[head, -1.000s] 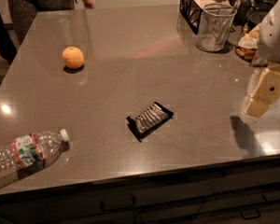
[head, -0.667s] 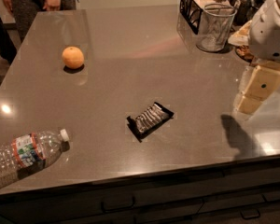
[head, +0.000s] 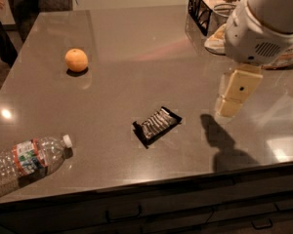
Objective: Move rxbar chocolate near water bottle
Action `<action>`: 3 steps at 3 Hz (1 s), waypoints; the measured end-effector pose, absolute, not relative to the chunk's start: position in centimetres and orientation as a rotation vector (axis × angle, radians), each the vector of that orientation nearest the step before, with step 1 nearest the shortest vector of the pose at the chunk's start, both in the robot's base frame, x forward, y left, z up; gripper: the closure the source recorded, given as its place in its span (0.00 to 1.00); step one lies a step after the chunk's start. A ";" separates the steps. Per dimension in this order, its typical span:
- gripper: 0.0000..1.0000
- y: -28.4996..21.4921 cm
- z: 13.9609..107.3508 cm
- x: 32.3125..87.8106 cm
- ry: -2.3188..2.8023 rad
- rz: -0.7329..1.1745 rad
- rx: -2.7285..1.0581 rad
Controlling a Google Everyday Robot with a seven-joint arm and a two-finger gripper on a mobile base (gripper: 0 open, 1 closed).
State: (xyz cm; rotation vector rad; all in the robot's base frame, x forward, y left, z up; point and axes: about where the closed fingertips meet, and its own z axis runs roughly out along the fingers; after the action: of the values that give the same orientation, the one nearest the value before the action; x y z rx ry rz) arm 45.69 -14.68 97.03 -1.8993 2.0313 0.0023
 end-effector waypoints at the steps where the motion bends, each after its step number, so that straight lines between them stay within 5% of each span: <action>1: 0.00 -12.2 95.0 46.2 1.985 0.026 -1.982; 3: 0.00 -8.3 90.2 45.3 1.929 0.083 -2.135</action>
Offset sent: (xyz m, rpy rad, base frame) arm -0.0013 0.0697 -0.0851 -0.0638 0.1179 0.2000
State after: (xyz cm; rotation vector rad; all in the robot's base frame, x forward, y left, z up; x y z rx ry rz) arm 45.27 -8.32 90.21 -2.1352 1.9285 0.0828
